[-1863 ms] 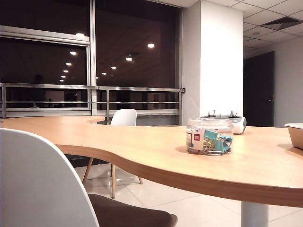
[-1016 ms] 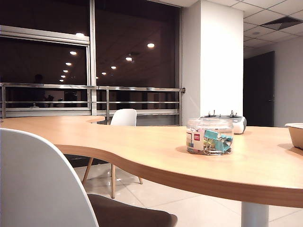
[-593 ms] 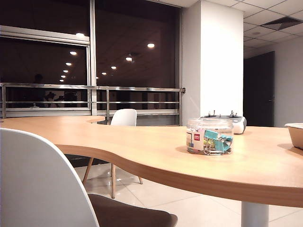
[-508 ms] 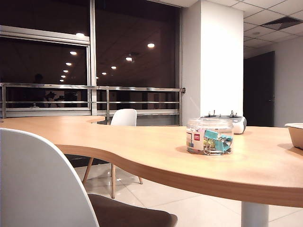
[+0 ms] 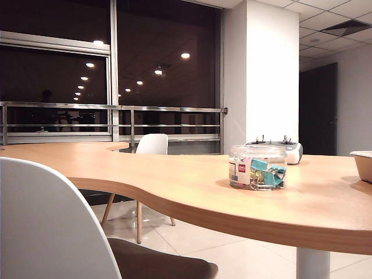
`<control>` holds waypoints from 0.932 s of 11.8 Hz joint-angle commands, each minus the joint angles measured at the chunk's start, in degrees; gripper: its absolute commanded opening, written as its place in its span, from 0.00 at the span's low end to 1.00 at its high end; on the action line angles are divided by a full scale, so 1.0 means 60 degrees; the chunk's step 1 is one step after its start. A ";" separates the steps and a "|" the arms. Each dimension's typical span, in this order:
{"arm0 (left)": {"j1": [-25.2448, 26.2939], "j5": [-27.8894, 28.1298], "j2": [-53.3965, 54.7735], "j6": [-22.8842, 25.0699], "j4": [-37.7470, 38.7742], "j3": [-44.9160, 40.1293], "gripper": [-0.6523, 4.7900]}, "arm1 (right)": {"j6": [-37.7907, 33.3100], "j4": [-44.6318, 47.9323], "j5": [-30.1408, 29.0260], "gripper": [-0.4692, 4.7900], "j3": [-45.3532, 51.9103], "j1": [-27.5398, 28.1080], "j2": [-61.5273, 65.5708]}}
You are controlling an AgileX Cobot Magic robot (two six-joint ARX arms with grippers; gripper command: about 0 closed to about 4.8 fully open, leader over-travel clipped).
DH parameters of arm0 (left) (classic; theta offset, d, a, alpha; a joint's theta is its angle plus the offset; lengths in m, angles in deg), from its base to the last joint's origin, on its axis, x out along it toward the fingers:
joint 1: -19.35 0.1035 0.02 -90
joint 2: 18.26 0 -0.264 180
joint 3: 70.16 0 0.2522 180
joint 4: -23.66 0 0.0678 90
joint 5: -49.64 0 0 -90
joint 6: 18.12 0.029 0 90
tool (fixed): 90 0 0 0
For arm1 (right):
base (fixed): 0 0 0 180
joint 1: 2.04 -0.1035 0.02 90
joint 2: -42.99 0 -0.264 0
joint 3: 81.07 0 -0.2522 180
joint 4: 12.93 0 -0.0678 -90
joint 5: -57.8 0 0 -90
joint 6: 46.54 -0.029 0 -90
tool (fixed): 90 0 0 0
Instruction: Pick up the box filled with clips, pour some clips from it into the rectangular paper box, and then put the clip box back on the table.
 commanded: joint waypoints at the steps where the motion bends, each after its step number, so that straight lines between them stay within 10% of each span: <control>1: -0.1140 -0.0135 0.0998 0.0044 0.0098 0.0929 0.11 | -0.0051 0.0047 -0.1741 0.09 -0.0066 0.1260 0.0463; 5: -0.2499 -0.0131 0.1767 0.0044 0.0113 0.1410 0.11 | 0.0291 -0.0820 -0.3967 0.09 -0.0066 0.2033 0.1290; 8: -0.3024 0.0047 0.2014 0.0157 0.0102 0.1494 0.11 | 0.0539 -0.1530 -0.3468 0.09 -0.0066 0.2018 0.1982; 11: -0.3315 0.0033 0.2248 0.0226 0.0426 0.1494 0.11 | 0.0539 -0.1756 -0.3475 0.58 -0.0066 0.1989 0.2765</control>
